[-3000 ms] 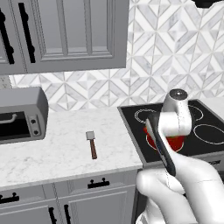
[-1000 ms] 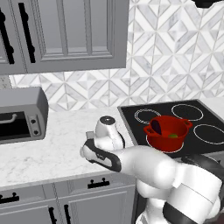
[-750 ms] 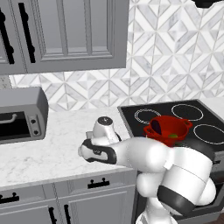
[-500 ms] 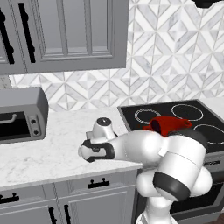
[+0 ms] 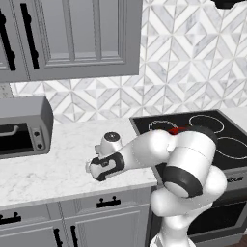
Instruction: Put the eggplant and lime in the pot. Retrieve the spatula and lightly stir the vegetables in the pot.
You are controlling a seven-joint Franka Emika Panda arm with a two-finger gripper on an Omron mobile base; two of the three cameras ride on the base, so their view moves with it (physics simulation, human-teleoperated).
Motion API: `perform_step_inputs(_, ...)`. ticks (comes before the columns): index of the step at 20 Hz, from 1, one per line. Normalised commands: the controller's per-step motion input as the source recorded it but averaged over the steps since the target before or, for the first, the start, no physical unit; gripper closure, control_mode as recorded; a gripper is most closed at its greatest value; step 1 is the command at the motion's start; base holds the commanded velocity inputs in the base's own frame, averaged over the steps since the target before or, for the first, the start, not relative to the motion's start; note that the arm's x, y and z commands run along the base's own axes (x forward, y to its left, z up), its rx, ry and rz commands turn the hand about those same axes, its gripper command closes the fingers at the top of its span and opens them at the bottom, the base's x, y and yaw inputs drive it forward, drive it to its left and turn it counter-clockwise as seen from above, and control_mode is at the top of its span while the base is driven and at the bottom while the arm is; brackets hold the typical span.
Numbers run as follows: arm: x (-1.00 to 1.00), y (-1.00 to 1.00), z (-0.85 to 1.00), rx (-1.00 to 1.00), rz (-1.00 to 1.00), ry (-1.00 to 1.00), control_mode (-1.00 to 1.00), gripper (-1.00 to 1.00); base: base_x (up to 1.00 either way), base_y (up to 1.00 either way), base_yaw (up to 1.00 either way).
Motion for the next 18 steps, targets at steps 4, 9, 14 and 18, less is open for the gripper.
perform_step_inputs(4, 0.30, 0.00, -0.23, 0.00, -0.03, 0.00, -1.00, 1.00, 0.00, 0.00, 0.00)
perform_step_inputs(9, 0.02, -0.04, -0.28, 0.00, -0.01, 0.02, -1.00, 1.00, 0.00, 0.00, 0.00)
perform_step_inputs(14, -0.06, -0.04, -0.24, -0.08, 0.00, 0.04, -1.00, 1.00, 0.00, 0.00, 0.00)
perform_step_inputs(18, -0.30, -0.04, 0.57, -0.06, 0.01, 0.00, -1.00, 1.00, 0.00, 0.00, 0.00)
